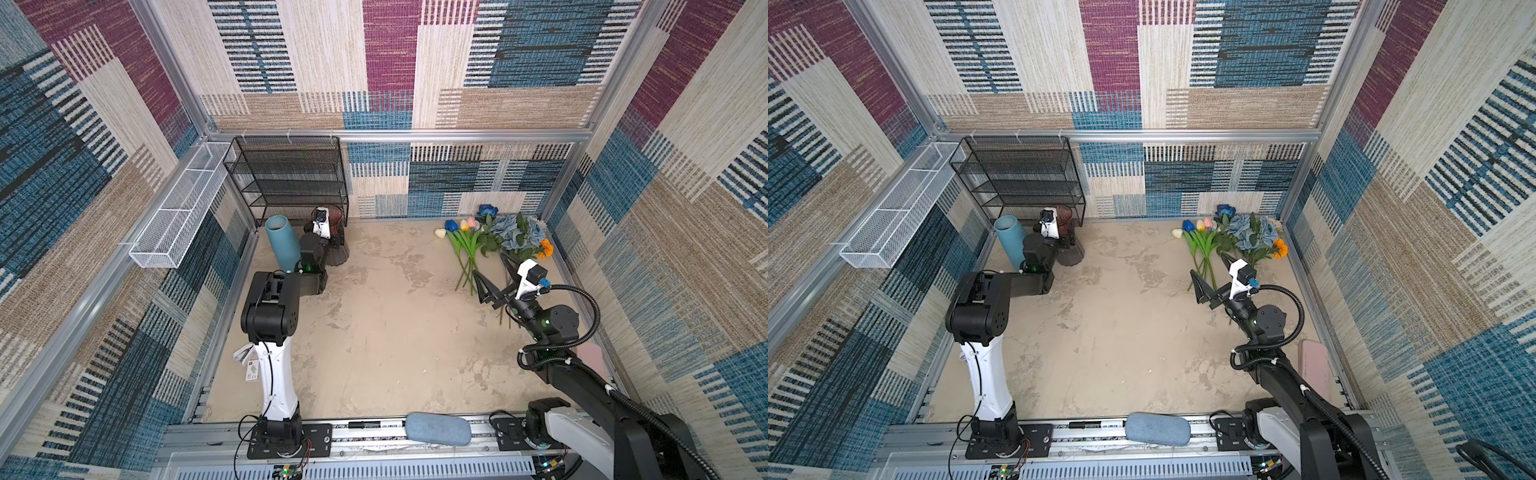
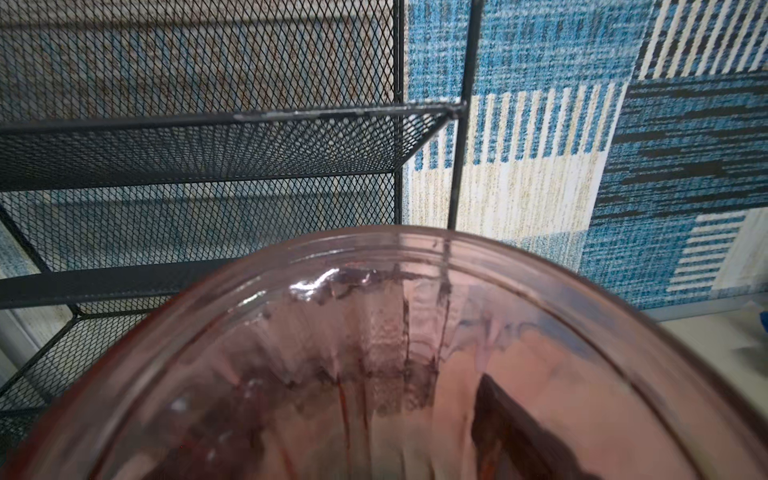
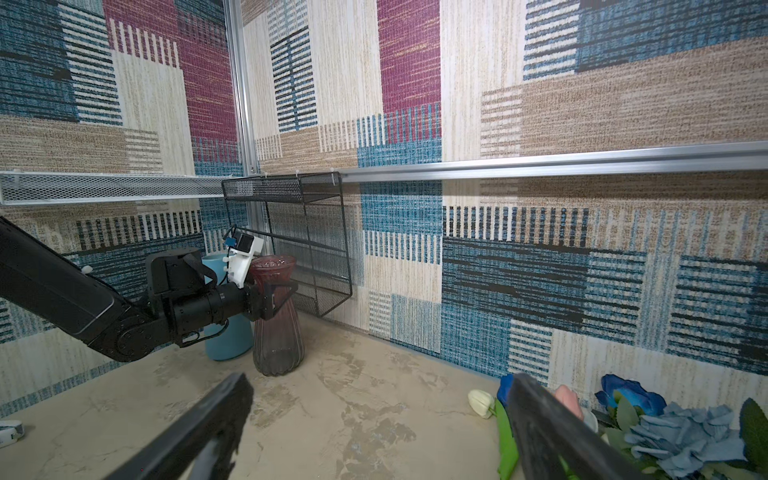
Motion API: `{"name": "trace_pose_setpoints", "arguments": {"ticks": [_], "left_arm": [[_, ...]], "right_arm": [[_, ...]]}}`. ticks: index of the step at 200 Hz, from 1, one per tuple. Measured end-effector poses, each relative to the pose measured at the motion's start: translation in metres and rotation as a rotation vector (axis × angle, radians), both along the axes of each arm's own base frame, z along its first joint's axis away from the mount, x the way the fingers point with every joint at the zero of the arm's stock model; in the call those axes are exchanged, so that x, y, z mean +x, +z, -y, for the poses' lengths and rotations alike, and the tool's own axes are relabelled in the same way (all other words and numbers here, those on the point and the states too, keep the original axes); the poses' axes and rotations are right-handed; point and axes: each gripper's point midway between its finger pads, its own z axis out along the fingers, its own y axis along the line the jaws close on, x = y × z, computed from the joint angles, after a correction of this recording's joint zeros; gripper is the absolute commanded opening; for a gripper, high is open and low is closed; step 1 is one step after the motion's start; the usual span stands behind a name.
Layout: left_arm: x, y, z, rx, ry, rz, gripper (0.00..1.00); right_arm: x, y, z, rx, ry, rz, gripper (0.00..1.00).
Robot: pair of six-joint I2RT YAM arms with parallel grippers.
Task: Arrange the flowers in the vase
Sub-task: 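Grasp the pink glass vase rim with left gripper while right reaches toward tulips, then slide the pink vase toward the table center with the left gripper, then release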
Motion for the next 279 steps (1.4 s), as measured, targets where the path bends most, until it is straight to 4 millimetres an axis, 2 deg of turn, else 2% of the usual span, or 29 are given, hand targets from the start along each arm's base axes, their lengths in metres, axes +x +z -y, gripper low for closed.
{"name": "trace_pose_setpoints", "arguments": {"ticks": [22,53,71,103,122,146,186,218,254,279], "left_arm": [[0.000,0.000,0.002,0.003,-0.013,0.001,0.69],[0.000,0.000,0.004,0.011,-0.024,0.002,0.48],[-0.002,0.000,0.004,0.008,-0.027,0.003,0.40],[-0.012,0.000,0.008,0.009,-0.052,-0.005,0.34],[-0.025,0.001,0.020,0.015,-0.082,-0.022,0.33],[-0.054,0.003,0.062,0.036,-0.193,-0.061,0.30],[-0.114,0.020,0.158,0.042,-0.482,-0.048,0.30],[-0.158,0.014,0.227,0.036,-0.710,-0.063,0.30],[-0.179,-0.003,0.273,0.049,-0.824,-0.069,0.30],[-0.177,-0.003,0.281,0.042,-0.847,-0.029,0.30]], "right_arm": [[0.000,0.001,0.001,0.002,-0.003,0.003,1.00],[-0.001,0.002,0.001,0.002,-0.004,0.005,1.00],[-0.001,0.003,0.002,0.006,-0.014,0.009,1.00],[0.003,0.017,0.010,0.026,-0.060,0.027,1.00],[0.006,0.025,0.013,0.037,-0.082,0.043,1.00],[0.012,0.024,0.019,0.052,-0.115,0.023,1.00],[0.023,0.008,0.023,0.084,-0.135,-0.037,1.00],[0.025,0.003,0.020,0.088,-0.115,-0.056,1.00],[0.024,0.004,0.018,0.092,-0.104,-0.056,1.00],[0.021,0.008,0.017,0.092,-0.098,-0.044,1.00]]}}
